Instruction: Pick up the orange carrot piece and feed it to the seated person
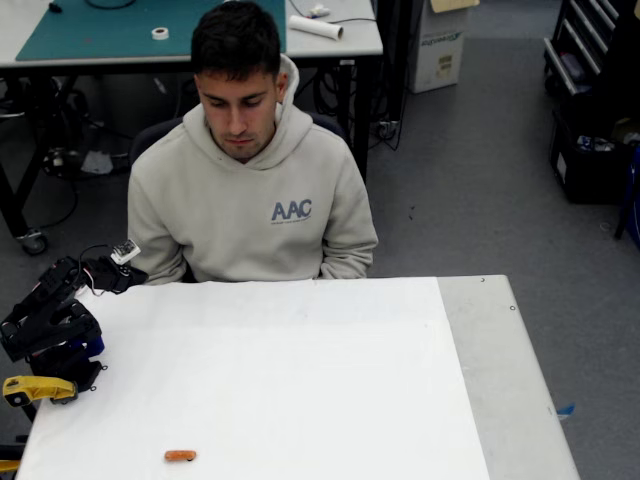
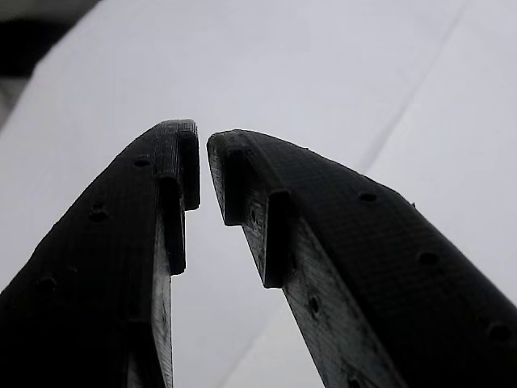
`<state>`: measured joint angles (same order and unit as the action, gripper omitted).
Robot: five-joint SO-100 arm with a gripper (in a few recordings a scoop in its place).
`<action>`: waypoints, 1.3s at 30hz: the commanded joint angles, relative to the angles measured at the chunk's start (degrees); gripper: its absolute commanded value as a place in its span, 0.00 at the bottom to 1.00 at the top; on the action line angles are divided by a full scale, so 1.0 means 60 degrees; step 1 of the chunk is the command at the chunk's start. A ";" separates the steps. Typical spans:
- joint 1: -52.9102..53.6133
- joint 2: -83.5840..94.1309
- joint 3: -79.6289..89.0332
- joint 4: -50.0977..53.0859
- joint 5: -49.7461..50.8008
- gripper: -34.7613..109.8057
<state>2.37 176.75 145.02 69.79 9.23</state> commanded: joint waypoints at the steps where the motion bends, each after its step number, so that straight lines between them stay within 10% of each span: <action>1: 0.0132 -0.1245 -0.1260 0.0176 0.0073 0.22; 30: 0.5581 -1.1719 -0.8438 0.0176 -0.0015 0.22; 39: 0.7236 -1.3081 -0.8965 0.0176 -0.2329 0.22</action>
<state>41.84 97.56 95.54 69.79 -1.14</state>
